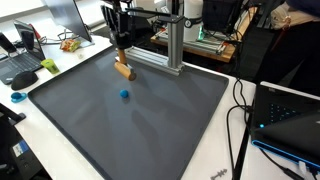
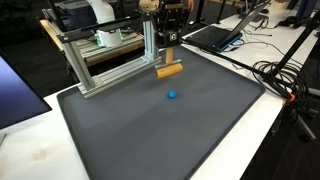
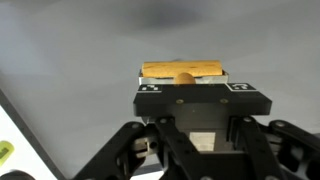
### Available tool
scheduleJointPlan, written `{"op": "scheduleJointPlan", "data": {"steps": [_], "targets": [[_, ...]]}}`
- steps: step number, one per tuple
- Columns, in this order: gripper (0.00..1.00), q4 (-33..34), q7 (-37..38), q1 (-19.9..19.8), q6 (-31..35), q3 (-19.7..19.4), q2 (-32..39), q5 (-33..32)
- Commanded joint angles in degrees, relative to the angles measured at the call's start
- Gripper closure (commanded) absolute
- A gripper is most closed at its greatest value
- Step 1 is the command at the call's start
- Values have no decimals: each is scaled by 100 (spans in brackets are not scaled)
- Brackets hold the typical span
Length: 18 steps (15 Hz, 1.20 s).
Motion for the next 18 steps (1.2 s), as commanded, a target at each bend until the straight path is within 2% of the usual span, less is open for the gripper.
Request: {"op": "scheduleJointPlan", "data": {"steps": [1,4,5,18], "targets": [[53,22,-12,85,-12,-85,4,19],[53,49,-12,87,-12,-84,3,24],[78,109,-96,83,-86,-69,54,120],[78,496,167,208,447,-145,876,11]]}}
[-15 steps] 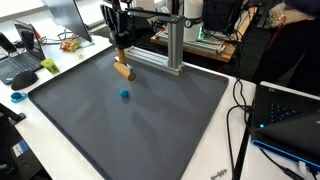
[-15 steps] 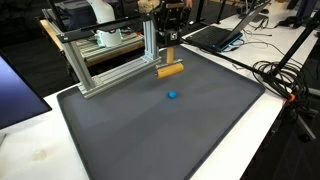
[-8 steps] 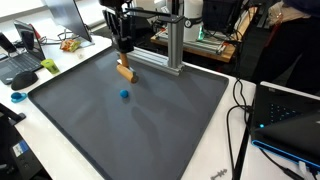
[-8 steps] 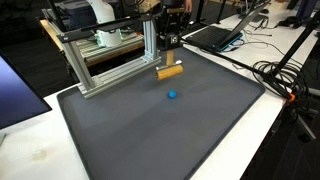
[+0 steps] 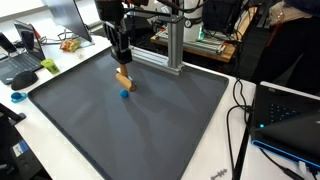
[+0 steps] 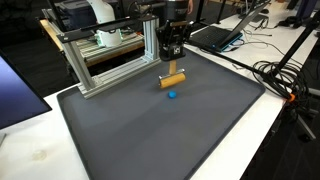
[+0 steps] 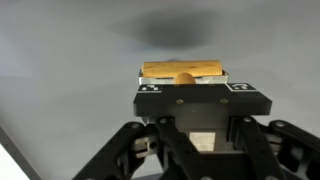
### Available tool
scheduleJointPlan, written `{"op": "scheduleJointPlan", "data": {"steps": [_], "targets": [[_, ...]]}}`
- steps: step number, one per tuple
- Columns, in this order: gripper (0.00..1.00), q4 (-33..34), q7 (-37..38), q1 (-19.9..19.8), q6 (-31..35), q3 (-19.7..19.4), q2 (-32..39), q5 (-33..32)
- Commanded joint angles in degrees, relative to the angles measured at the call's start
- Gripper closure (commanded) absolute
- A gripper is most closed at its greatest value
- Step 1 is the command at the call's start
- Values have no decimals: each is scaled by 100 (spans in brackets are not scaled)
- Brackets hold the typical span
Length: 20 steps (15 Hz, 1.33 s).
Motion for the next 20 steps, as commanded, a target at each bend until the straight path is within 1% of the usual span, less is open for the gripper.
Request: {"op": "scheduleJointPlan", "data": {"steps": [1,8,16,20], "targets": [[78,339,132,139,48,-129,256,-15],[78,698,123,191,-15,-210,644,20],[78,902,117,208,-204,-304,963,7],[78,988,109,211,-589,-324,1001,-1]]}}
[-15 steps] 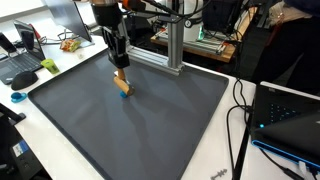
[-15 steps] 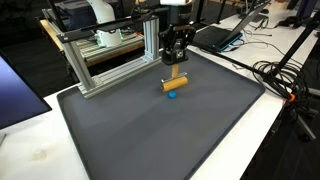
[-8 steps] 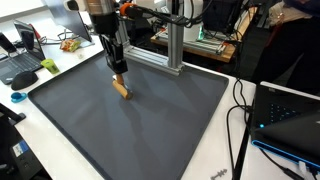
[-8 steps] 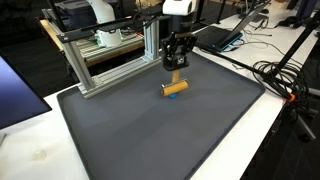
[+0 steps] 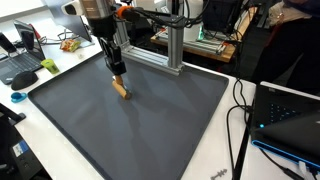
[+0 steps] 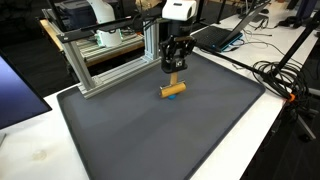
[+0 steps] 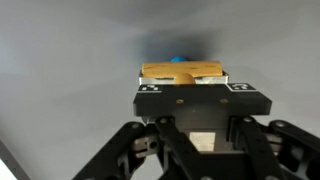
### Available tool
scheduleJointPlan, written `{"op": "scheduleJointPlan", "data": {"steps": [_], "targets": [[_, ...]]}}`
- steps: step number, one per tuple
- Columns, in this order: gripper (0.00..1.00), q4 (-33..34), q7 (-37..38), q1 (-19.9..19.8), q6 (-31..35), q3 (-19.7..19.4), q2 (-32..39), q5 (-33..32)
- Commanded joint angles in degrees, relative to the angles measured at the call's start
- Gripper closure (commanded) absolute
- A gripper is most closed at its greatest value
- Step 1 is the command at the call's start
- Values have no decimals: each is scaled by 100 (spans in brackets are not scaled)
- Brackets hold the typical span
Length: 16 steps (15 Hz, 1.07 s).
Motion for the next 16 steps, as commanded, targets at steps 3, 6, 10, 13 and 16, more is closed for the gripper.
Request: {"op": "scheduleJointPlan", "data": {"steps": [3,6,10,13,16], "targets": [[78,202,16,91,-561,-82,135,38],[78,199,18,99,-525,-68,163,63],[78,244,25,128,-472,-71,184,48],[78,349,57,139,-472,-89,150,26],[78,481,46,127,-479,-94,149,33]]}}
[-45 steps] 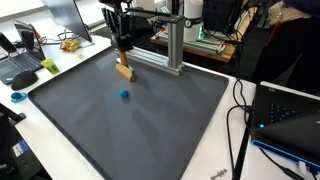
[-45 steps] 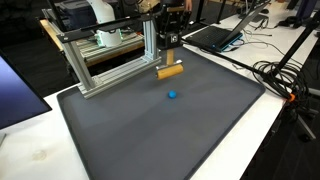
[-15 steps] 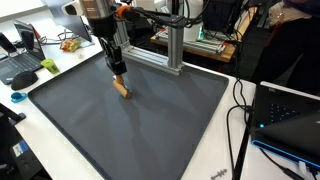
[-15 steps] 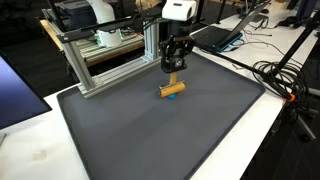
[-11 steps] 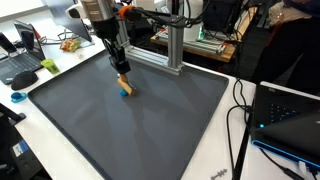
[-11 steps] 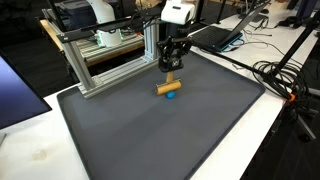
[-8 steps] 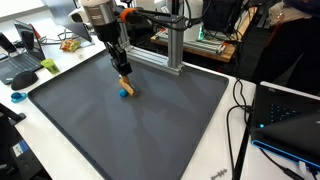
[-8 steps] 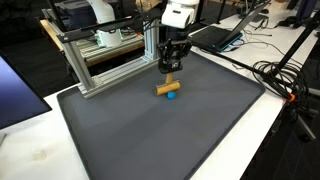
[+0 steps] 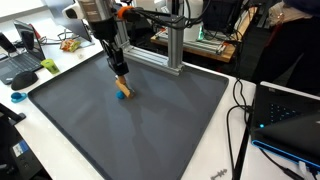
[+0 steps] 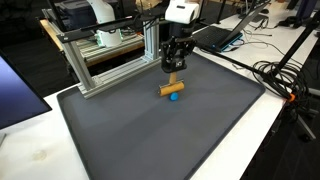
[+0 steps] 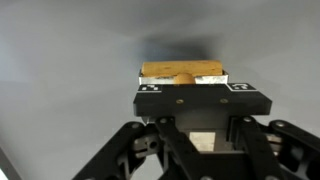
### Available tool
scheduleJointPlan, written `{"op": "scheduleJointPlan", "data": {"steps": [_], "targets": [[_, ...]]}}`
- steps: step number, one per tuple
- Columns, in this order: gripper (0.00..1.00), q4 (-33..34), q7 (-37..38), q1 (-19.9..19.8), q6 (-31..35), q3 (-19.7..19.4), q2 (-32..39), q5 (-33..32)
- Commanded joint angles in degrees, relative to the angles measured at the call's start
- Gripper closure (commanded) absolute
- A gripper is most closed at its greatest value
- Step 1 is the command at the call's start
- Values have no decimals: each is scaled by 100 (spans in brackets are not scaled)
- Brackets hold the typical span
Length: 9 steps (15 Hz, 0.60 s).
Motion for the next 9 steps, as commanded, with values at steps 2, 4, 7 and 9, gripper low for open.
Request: {"op": "scheduleJointPlan", "data": {"steps": [2,4,7,9], "targets": [[78,285,46,80,-65,-95,42,12],[78,302,31,69,-1,-85,49,48],[78,297,27,77,-95,-108,27,-12],[78,260,-32,29,101,-74,-8,114]]}}
